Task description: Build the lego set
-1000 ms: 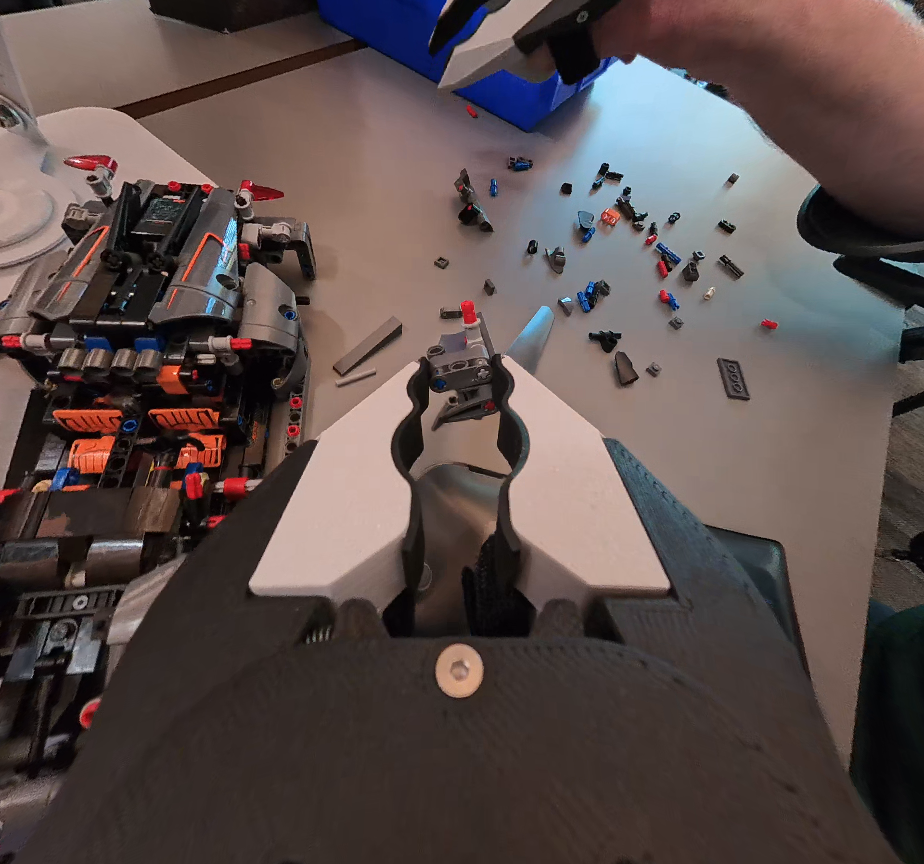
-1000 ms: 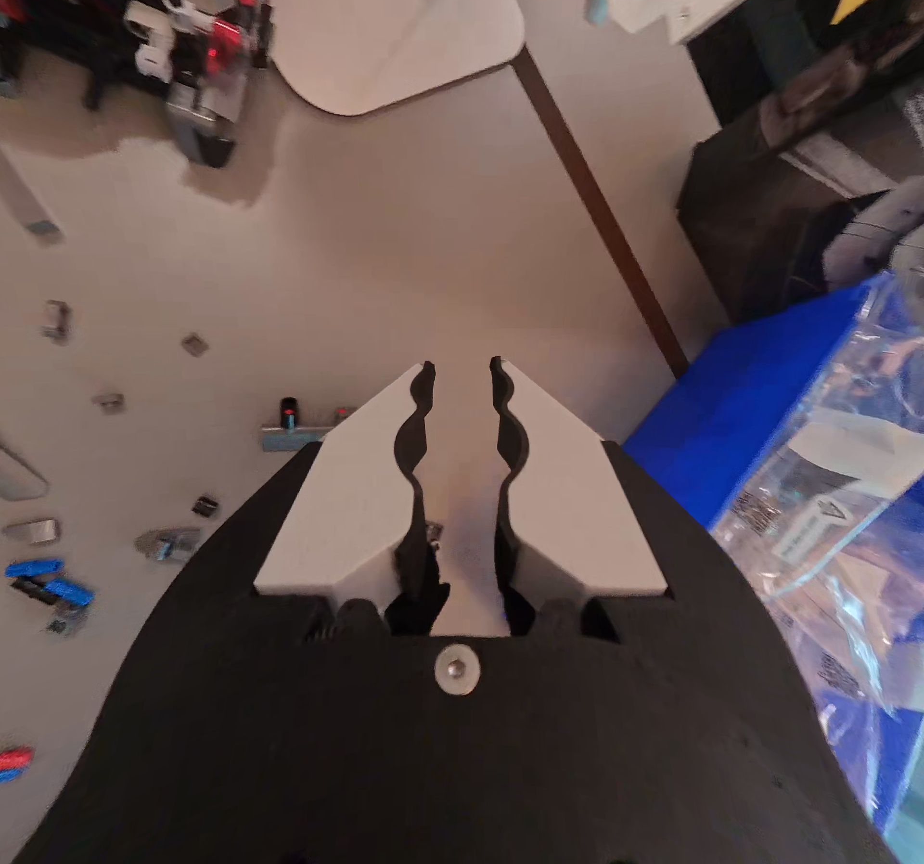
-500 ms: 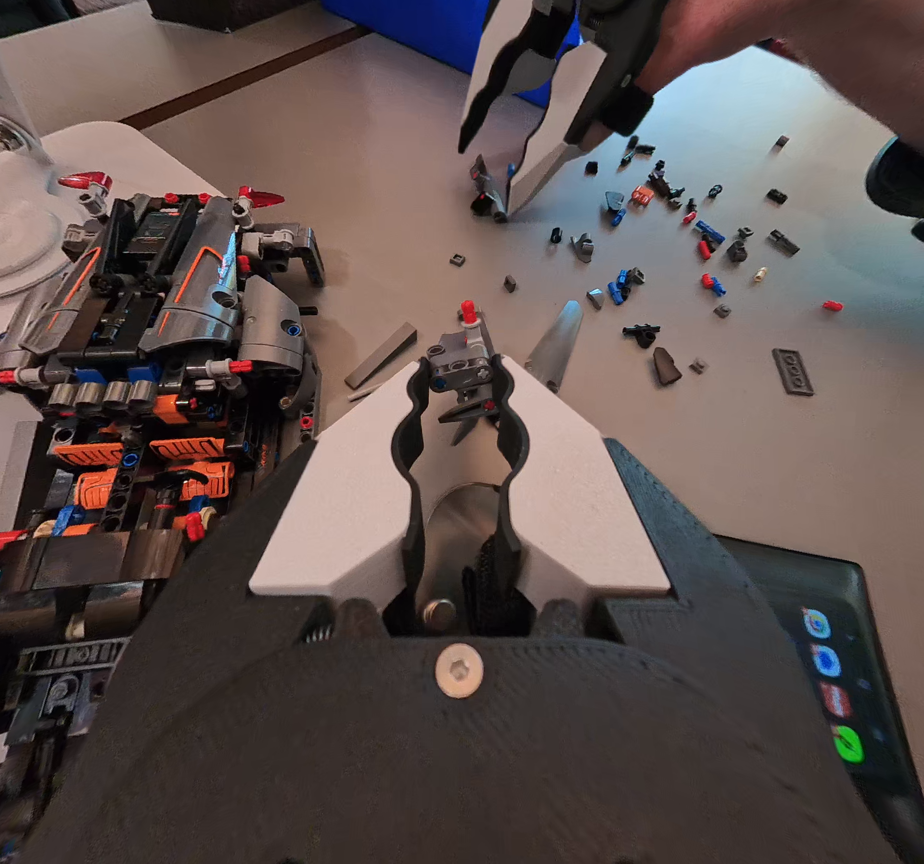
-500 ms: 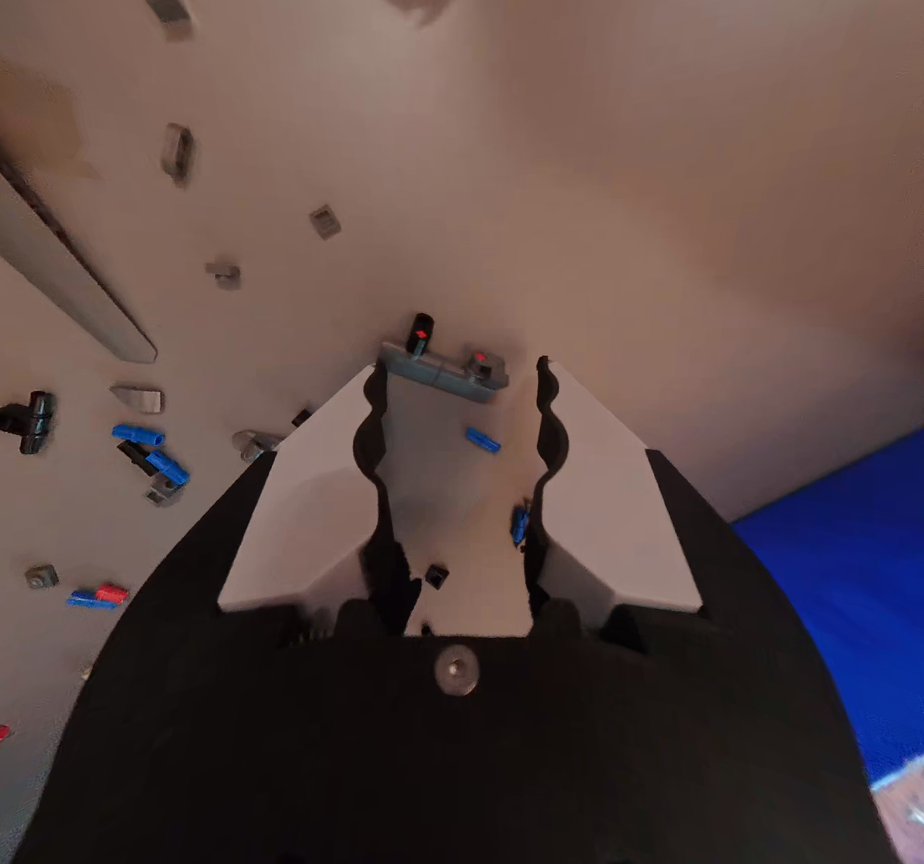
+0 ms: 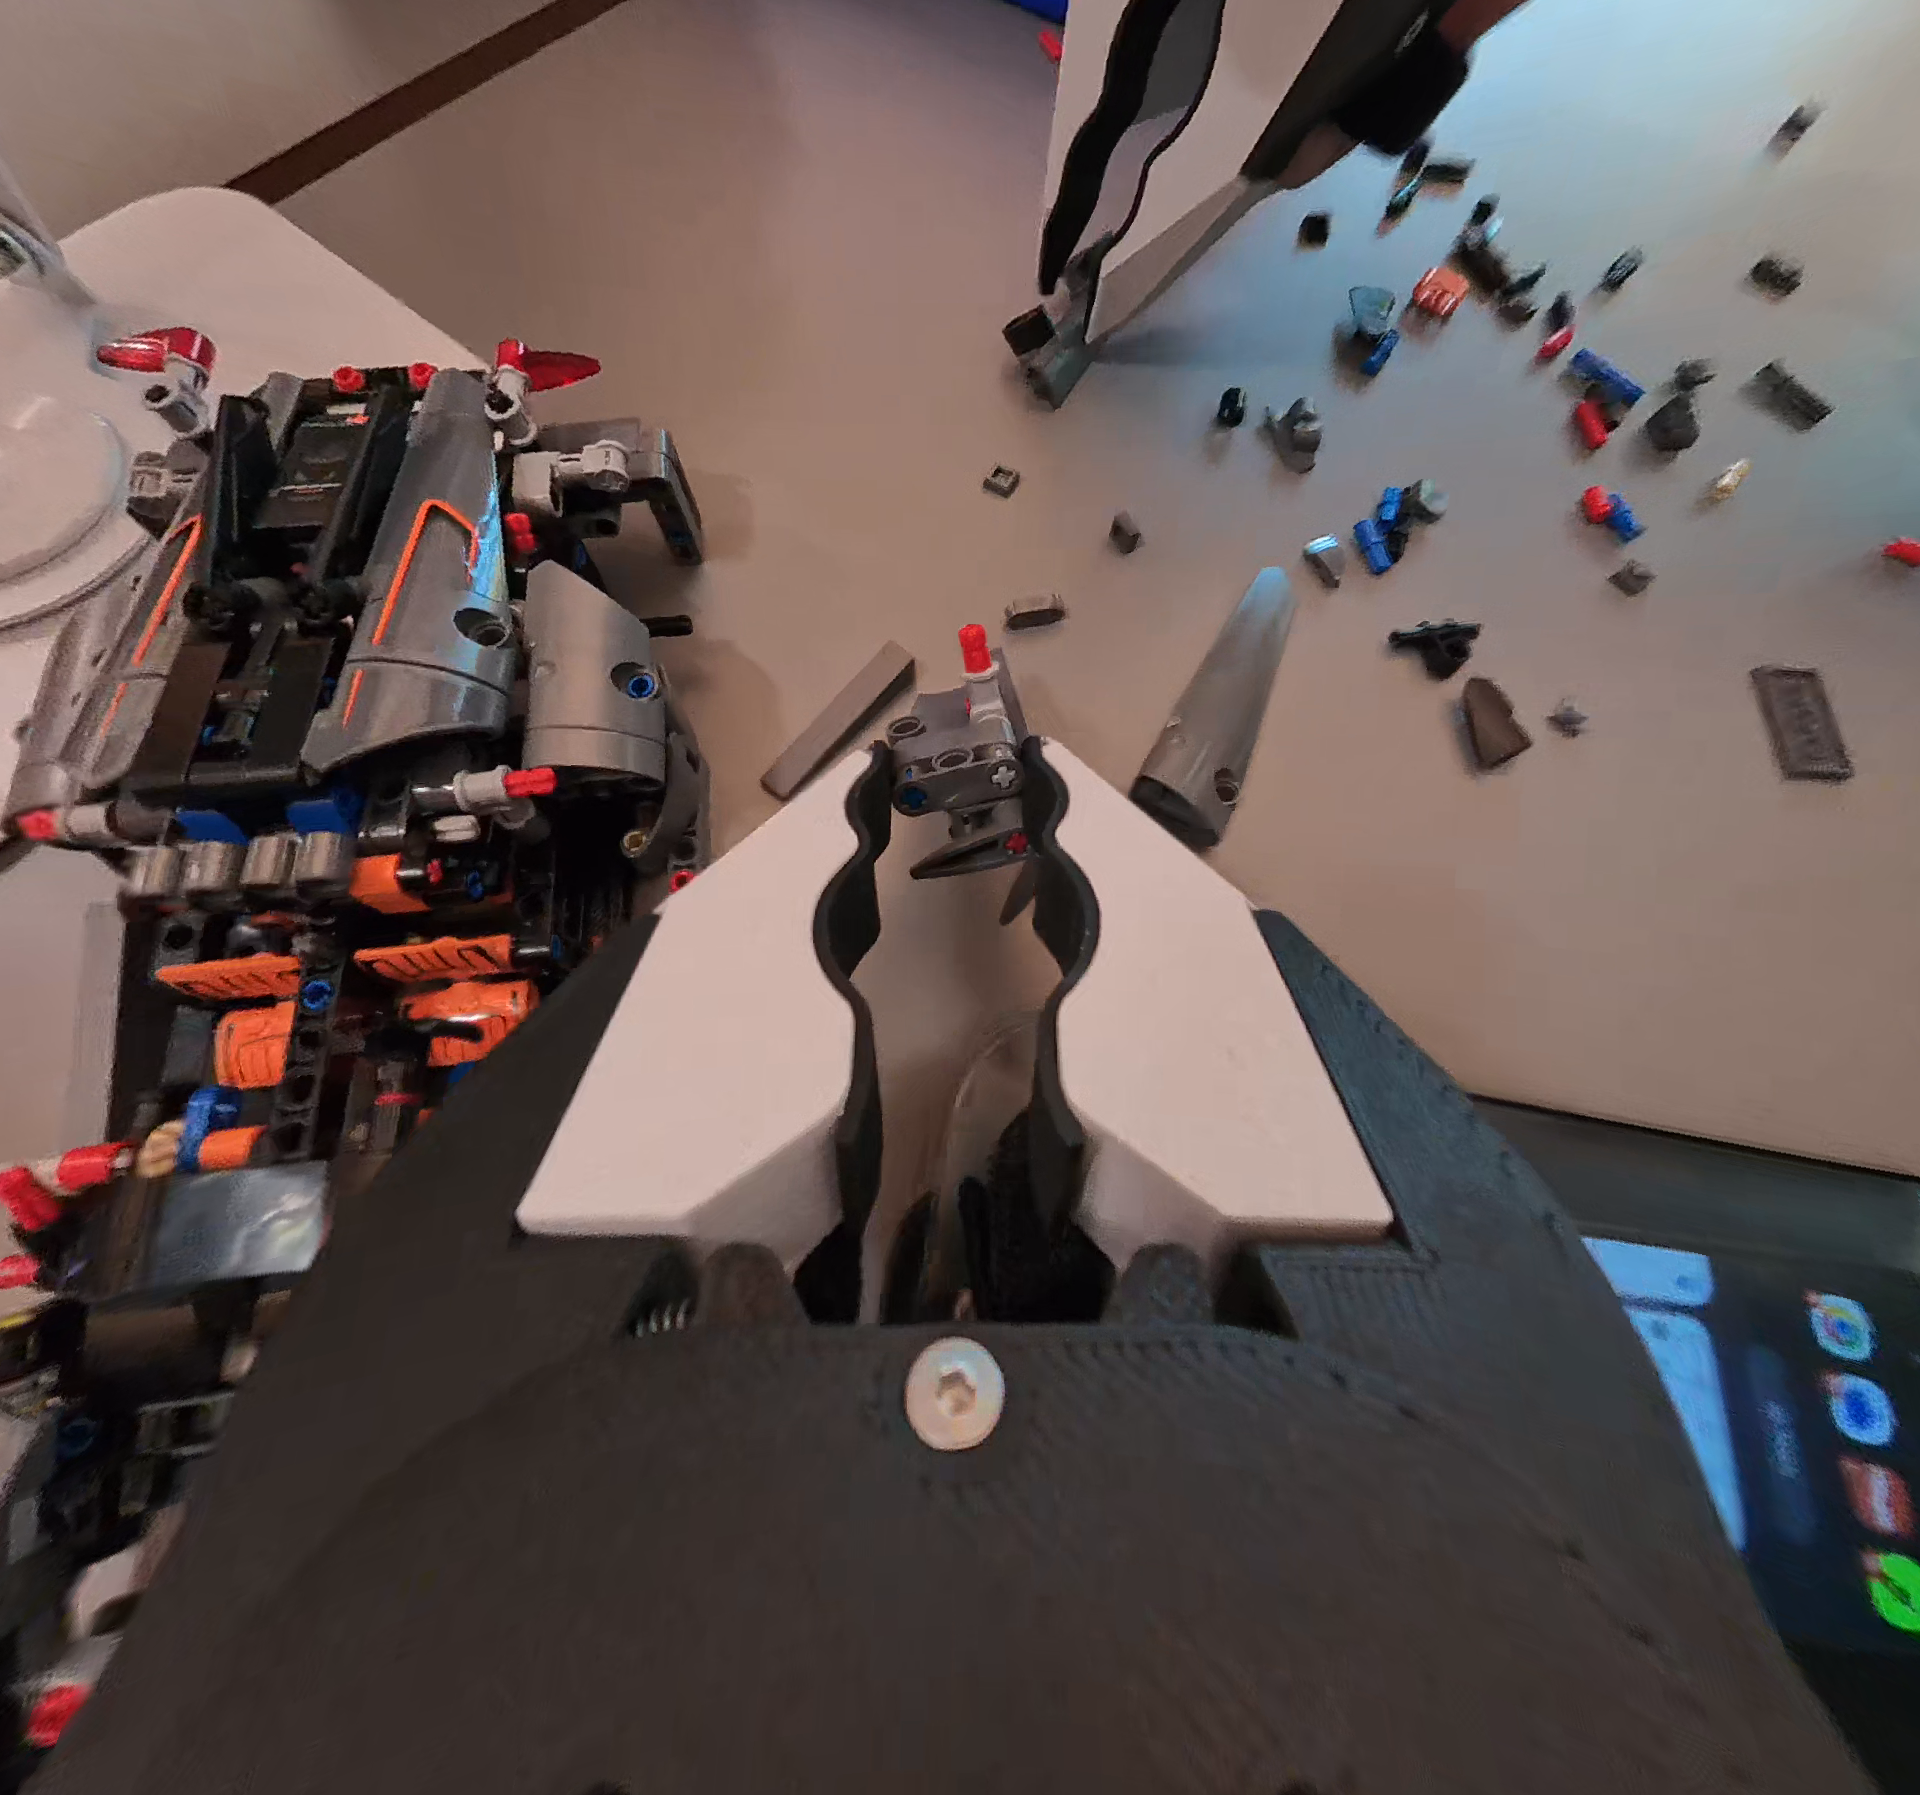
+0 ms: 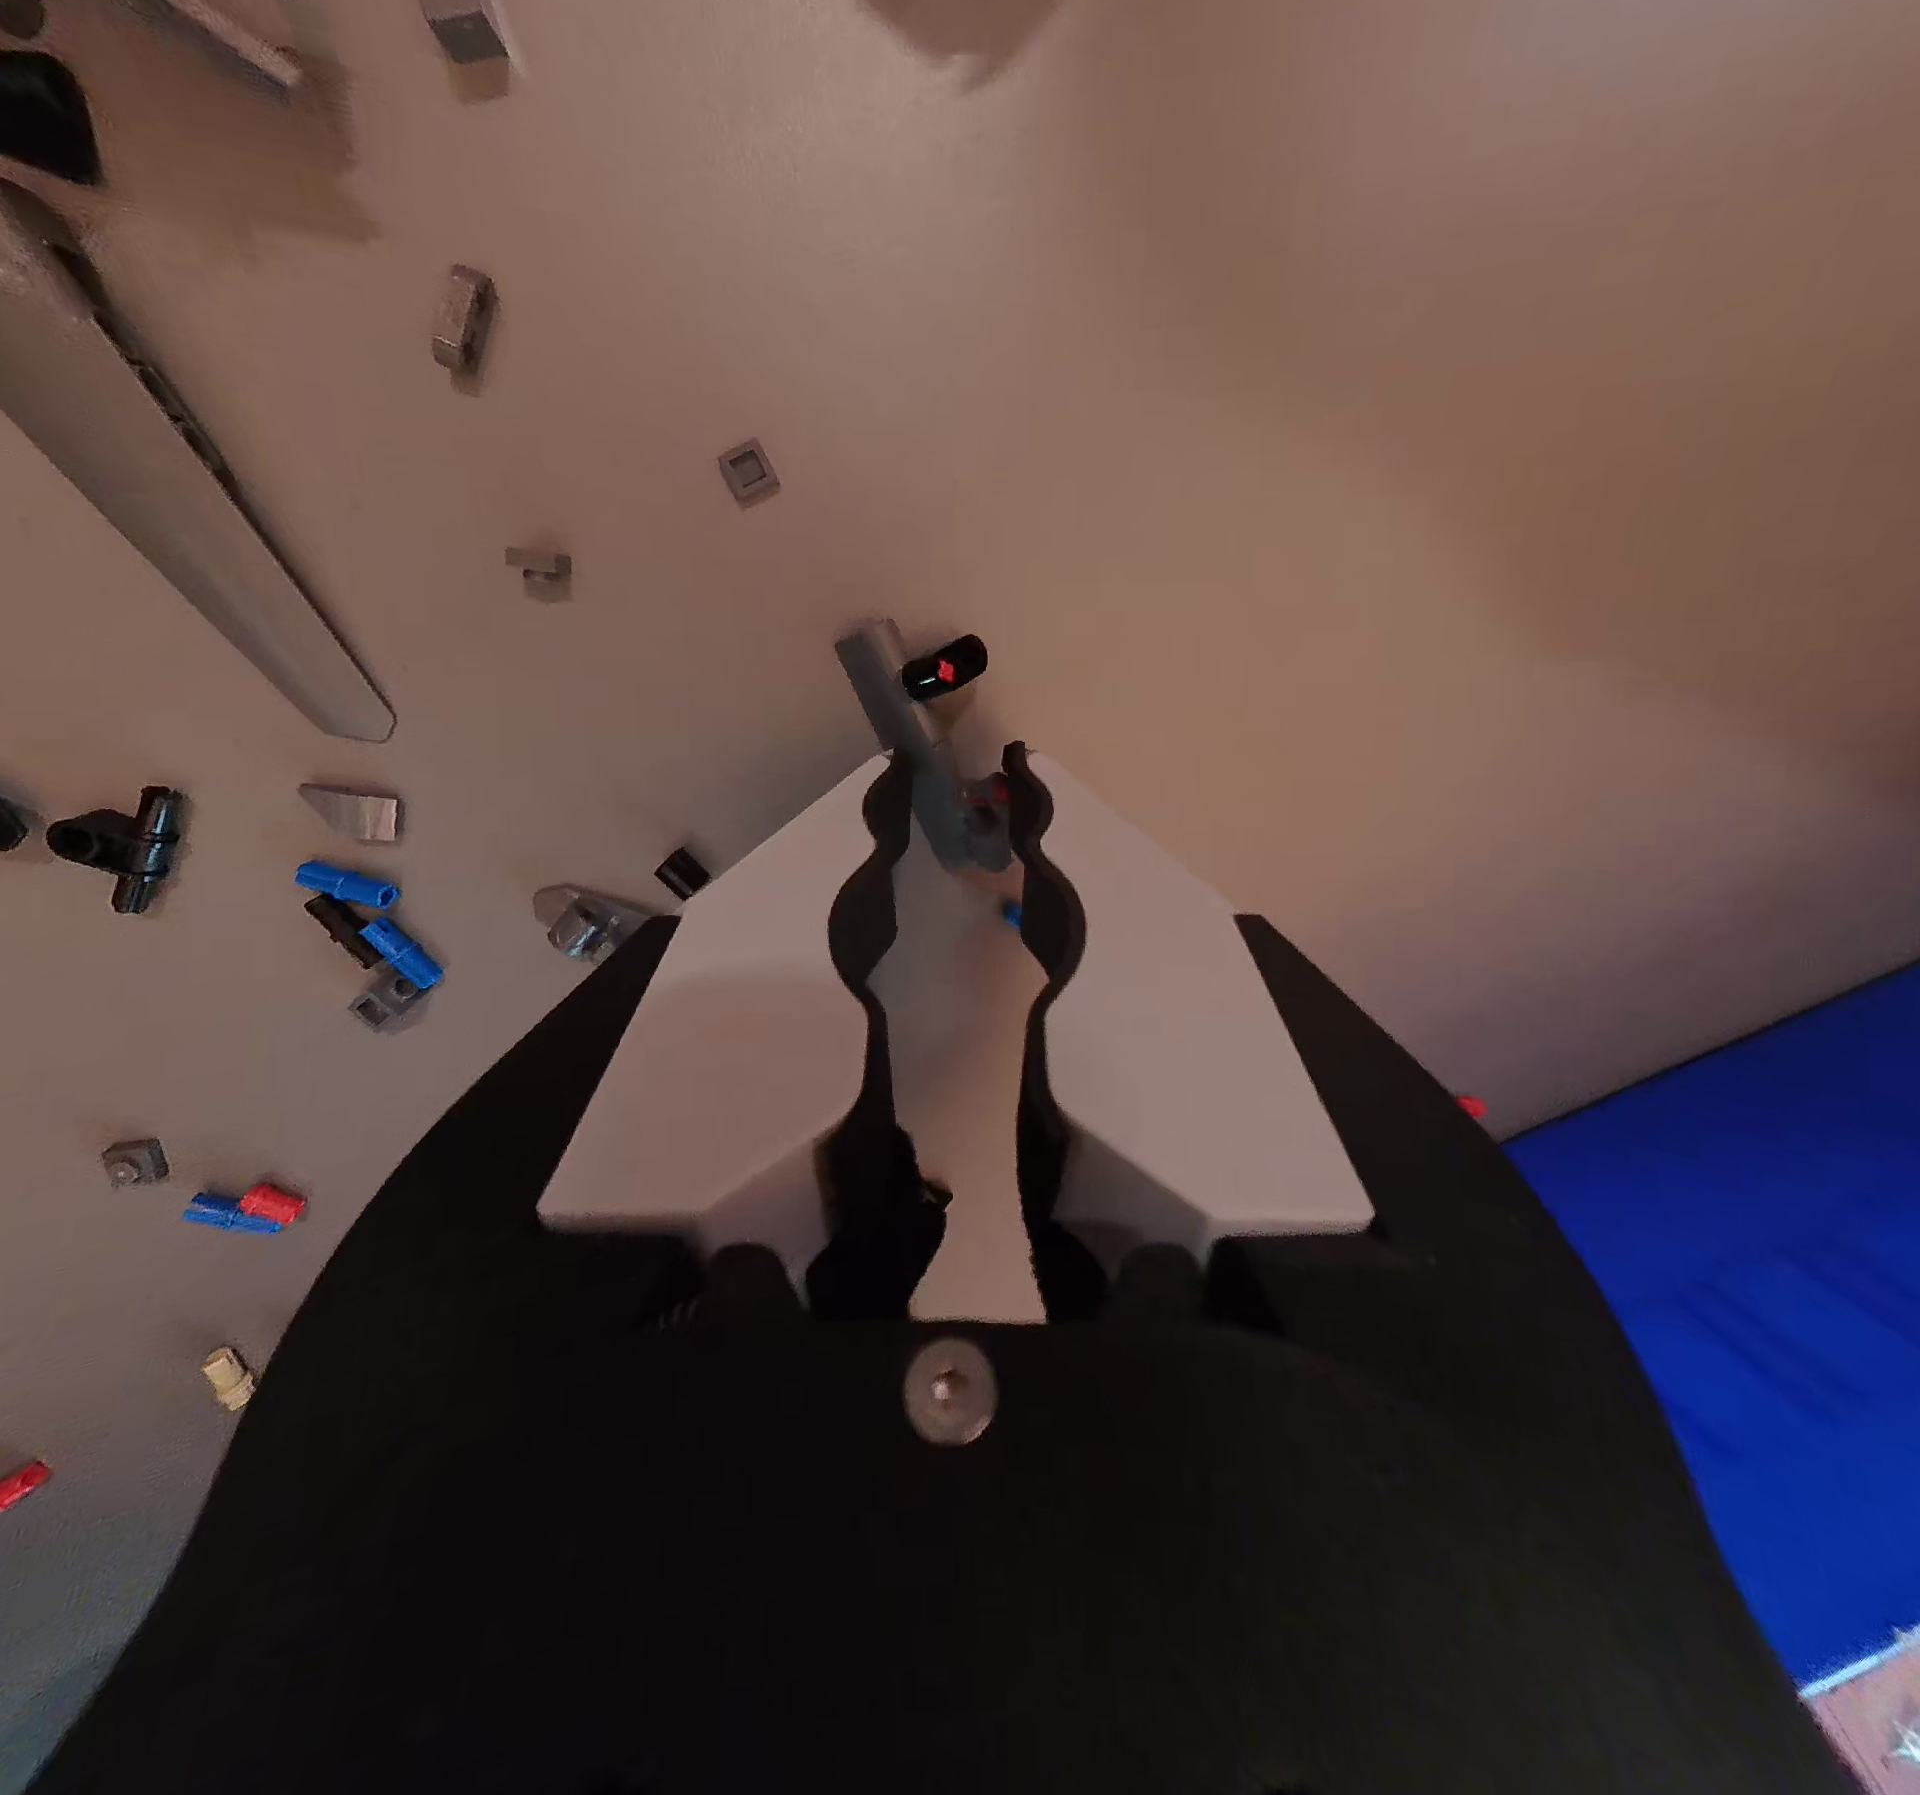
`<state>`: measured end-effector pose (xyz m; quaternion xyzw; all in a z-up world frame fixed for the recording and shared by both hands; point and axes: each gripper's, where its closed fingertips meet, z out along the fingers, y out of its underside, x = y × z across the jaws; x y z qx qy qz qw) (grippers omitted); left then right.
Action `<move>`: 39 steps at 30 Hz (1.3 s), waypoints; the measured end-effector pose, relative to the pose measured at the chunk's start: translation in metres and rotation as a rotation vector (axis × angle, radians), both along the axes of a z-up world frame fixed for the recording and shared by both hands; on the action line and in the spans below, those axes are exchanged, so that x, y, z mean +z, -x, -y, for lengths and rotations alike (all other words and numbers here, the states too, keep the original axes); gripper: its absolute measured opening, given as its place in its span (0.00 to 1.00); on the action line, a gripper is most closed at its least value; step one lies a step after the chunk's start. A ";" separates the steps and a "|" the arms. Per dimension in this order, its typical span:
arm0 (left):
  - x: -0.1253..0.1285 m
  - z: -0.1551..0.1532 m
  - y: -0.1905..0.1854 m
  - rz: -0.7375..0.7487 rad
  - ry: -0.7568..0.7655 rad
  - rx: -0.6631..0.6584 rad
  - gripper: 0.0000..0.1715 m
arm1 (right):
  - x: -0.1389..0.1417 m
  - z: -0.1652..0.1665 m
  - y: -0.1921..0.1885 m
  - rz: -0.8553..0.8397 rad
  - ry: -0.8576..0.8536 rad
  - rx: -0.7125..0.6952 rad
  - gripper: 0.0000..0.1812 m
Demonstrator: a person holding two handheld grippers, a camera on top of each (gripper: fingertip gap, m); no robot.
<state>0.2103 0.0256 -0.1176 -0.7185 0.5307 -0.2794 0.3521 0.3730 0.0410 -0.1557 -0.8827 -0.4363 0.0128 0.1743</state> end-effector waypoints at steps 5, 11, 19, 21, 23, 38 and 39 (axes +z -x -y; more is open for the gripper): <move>-0.023 -0.002 -0.004 -0.157 -0.012 -0.039 0.13 | 0.008 -0.002 0.003 -0.026 -0.030 0.010 0.02; -0.027 0.000 0.000 -0.152 -0.006 -0.054 0.16 | 0.011 0.000 0.006 -0.037 -0.030 0.028 0.02; -0.027 0.004 0.008 -0.132 0.003 -0.105 0.16 | 0.015 -0.003 0.017 -0.070 -0.078 0.082 0.10; -0.027 0.005 0.008 -0.140 -0.007 -0.113 0.16 | 0.010 -0.001 0.019 -0.058 -0.063 0.098 0.09; -0.028 0.005 0.007 -0.141 -0.009 -0.116 0.15 | 0.005 0.000 0.017 -0.040 -0.052 0.105 0.07; -0.018 0.004 0.007 -0.079 -0.036 -0.119 0.12 | 0.030 -0.012 0.018 -0.187 -0.110 0.013 0.08; -0.018 0.003 0.007 -0.074 -0.034 -0.117 0.12 | 0.035 -0.014 0.018 -0.221 -0.116 -0.001 0.07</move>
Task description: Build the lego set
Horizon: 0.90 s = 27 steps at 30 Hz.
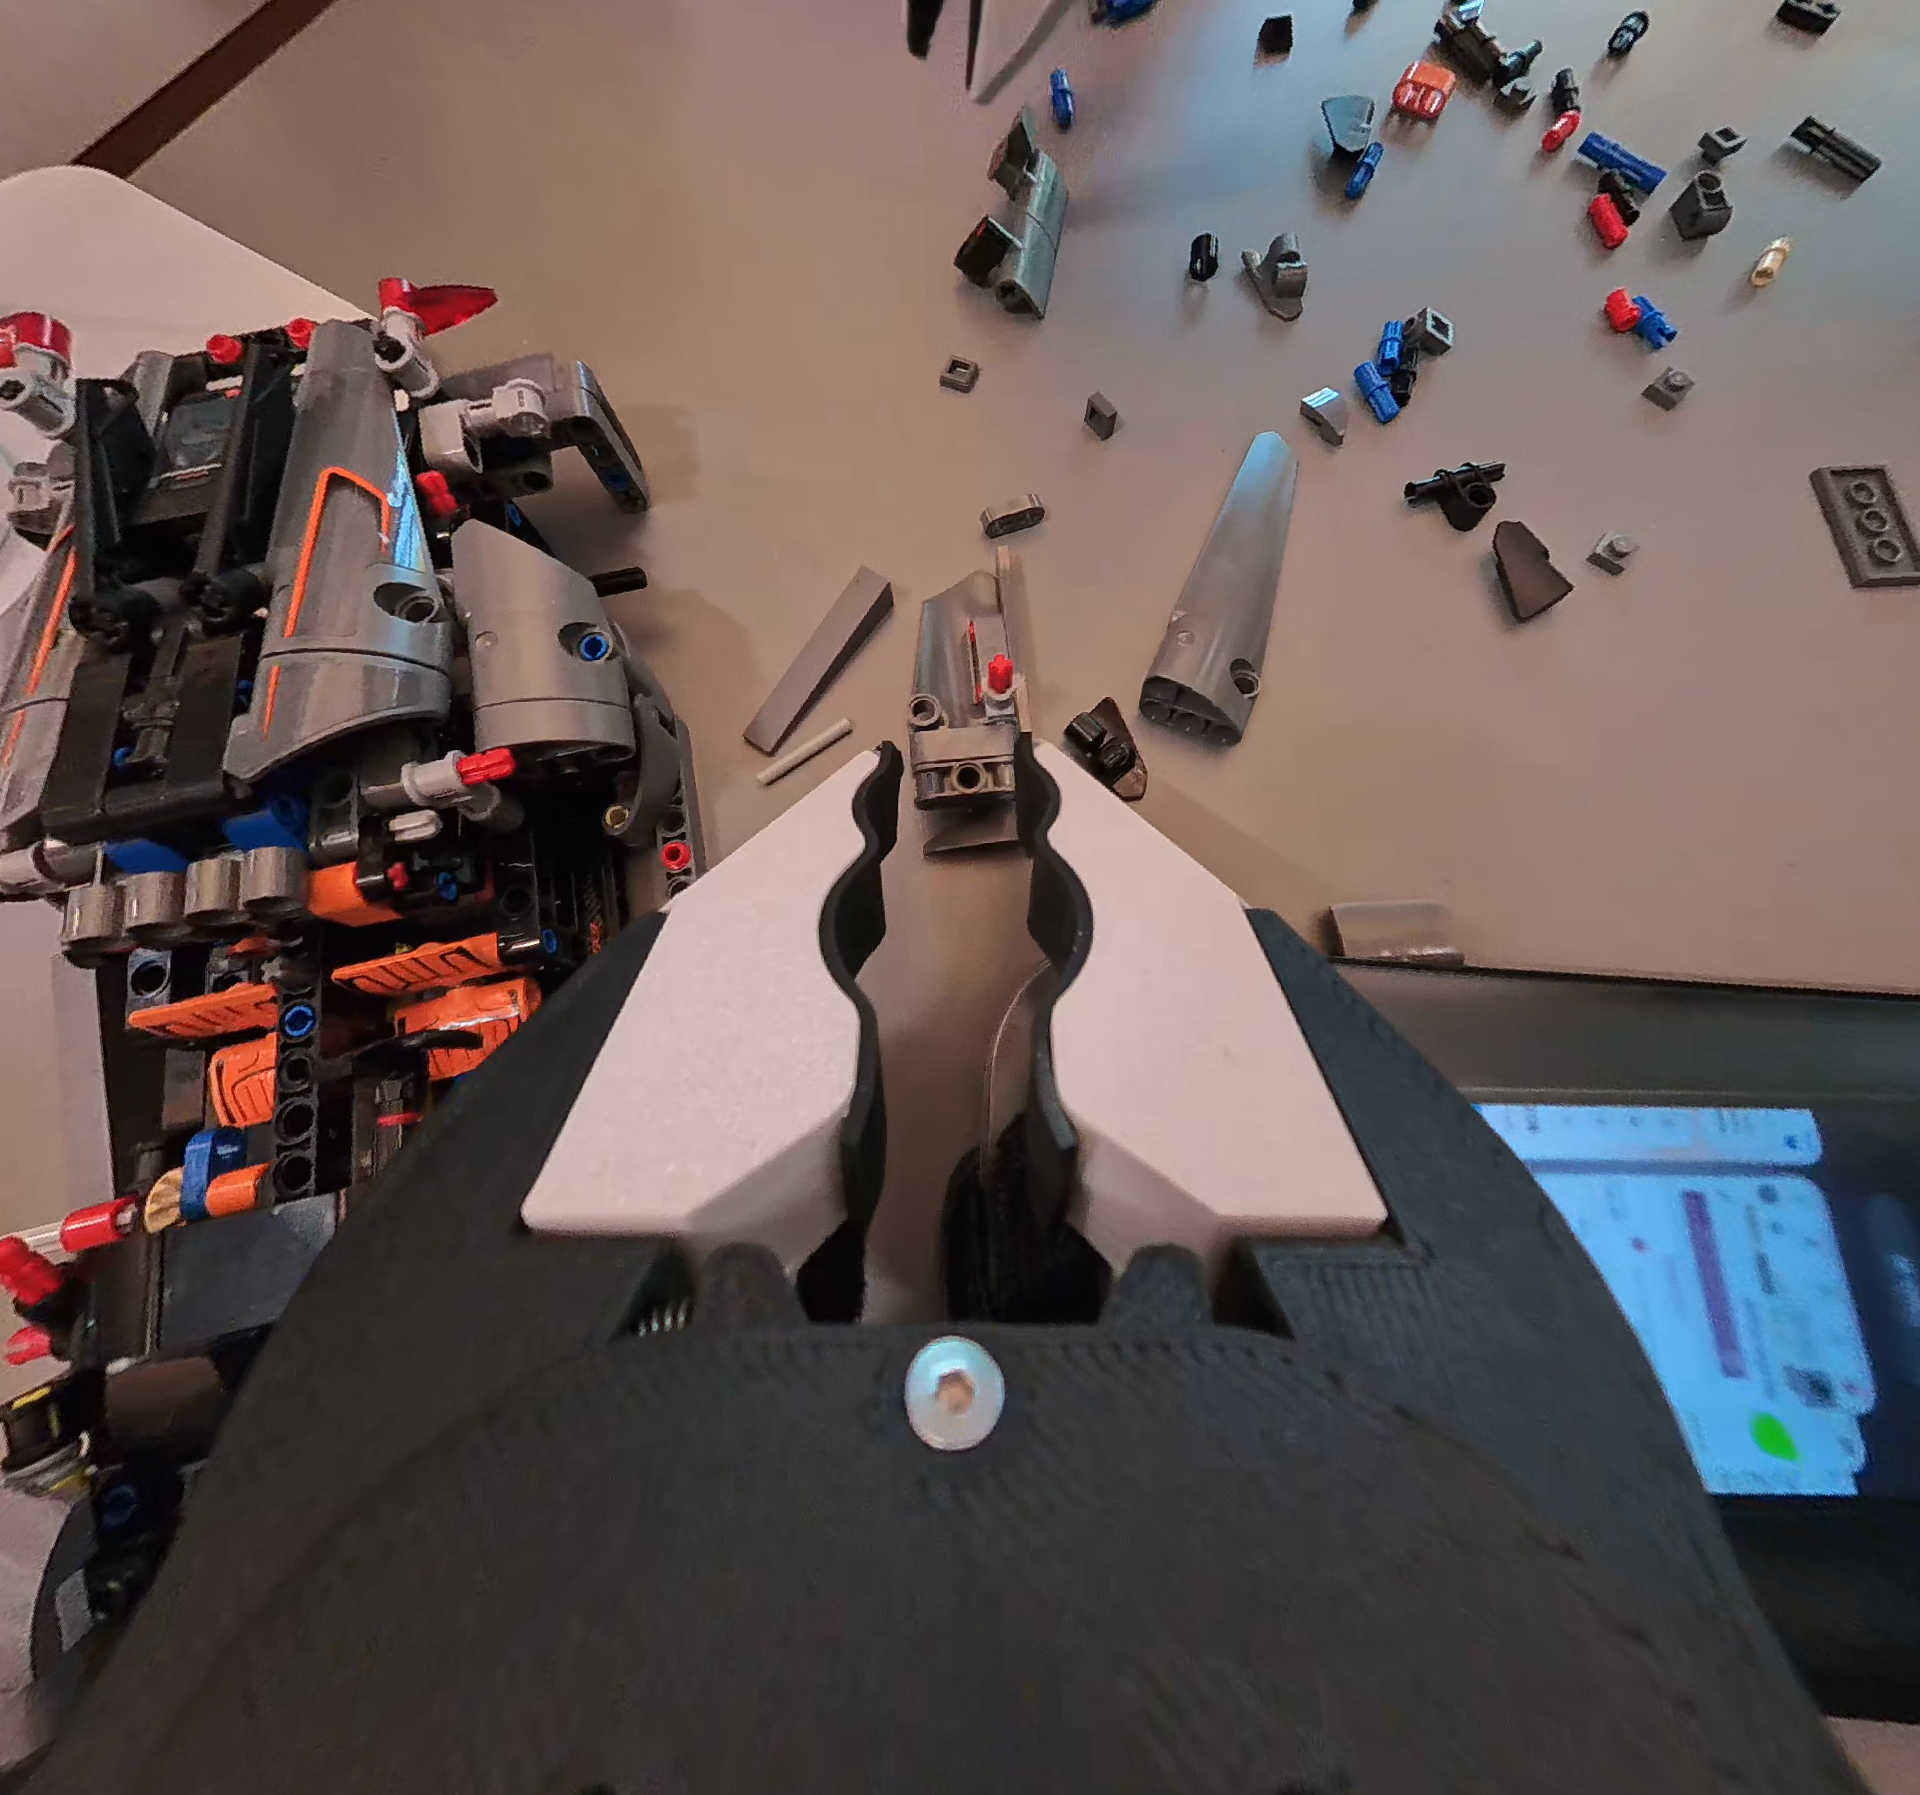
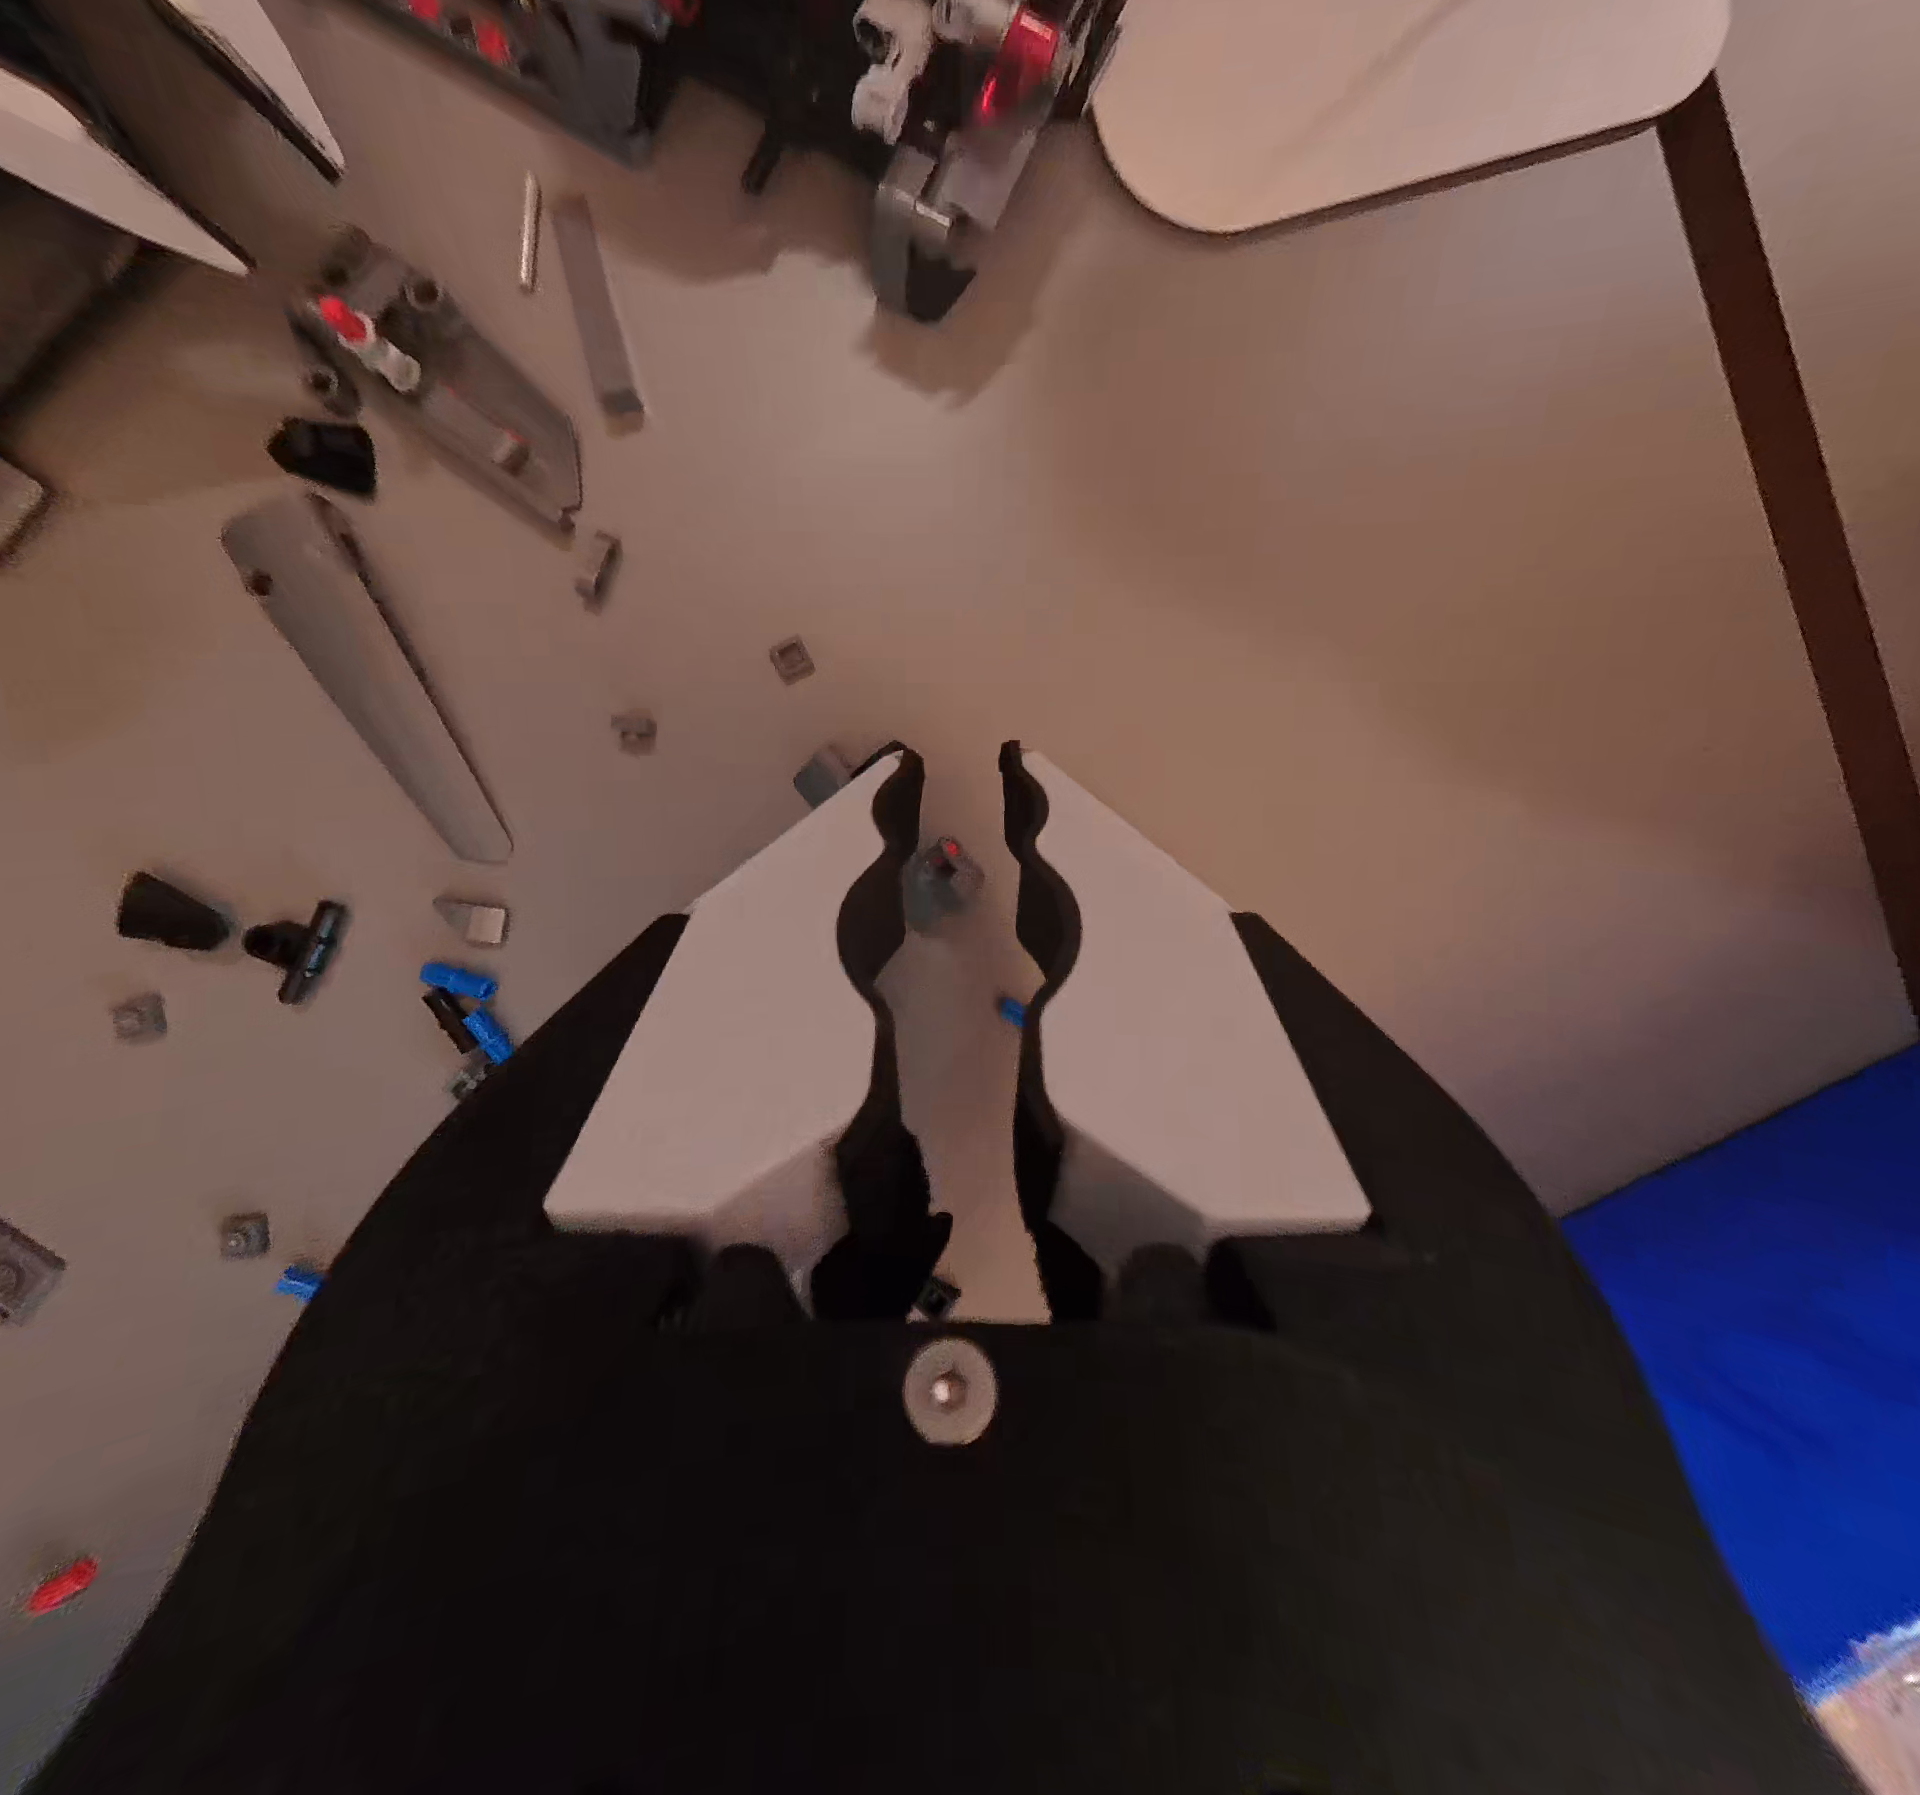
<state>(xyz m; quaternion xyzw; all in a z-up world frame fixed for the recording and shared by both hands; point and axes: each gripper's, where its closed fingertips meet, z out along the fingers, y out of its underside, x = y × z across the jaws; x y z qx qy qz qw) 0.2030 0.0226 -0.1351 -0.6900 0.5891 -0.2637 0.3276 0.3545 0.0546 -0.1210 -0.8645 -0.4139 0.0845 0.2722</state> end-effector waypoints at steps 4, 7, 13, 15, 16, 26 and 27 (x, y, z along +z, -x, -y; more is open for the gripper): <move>0.002 -0.001 0.001 0.018 0.014 0.001 0.12 | -0.009 0.009 0.004 0.016 0.036 0.062 0.06; 0.001 0.000 0.001 0.014 0.011 -0.004 0.11 | -0.032 0.017 0.003 0.132 0.081 0.122 0.07; 0.001 0.003 0.001 0.007 0.005 -0.011 0.12 | -0.040 0.023 0.006 0.161 0.113 0.150 0.06; 0.001 0.003 0.001 0.007 0.005 -0.014 0.12 | -0.036 0.023 0.008 0.160 0.096 0.162 0.04; 0.001 0.004 0.001 0.006 0.004 -0.015 0.12 | -0.033 0.023 0.011 0.157 0.079 0.169 0.04; 0.003 0.007 0.000 0.004 -0.021 -0.042 0.12 | 0.009 0.028 0.080 0.077 -0.175 0.372 0.03; 0.002 0.008 -0.001 0.002 -0.021 -0.050 0.13 | 0.011 0.032 0.093 0.063 -0.196 0.413 0.03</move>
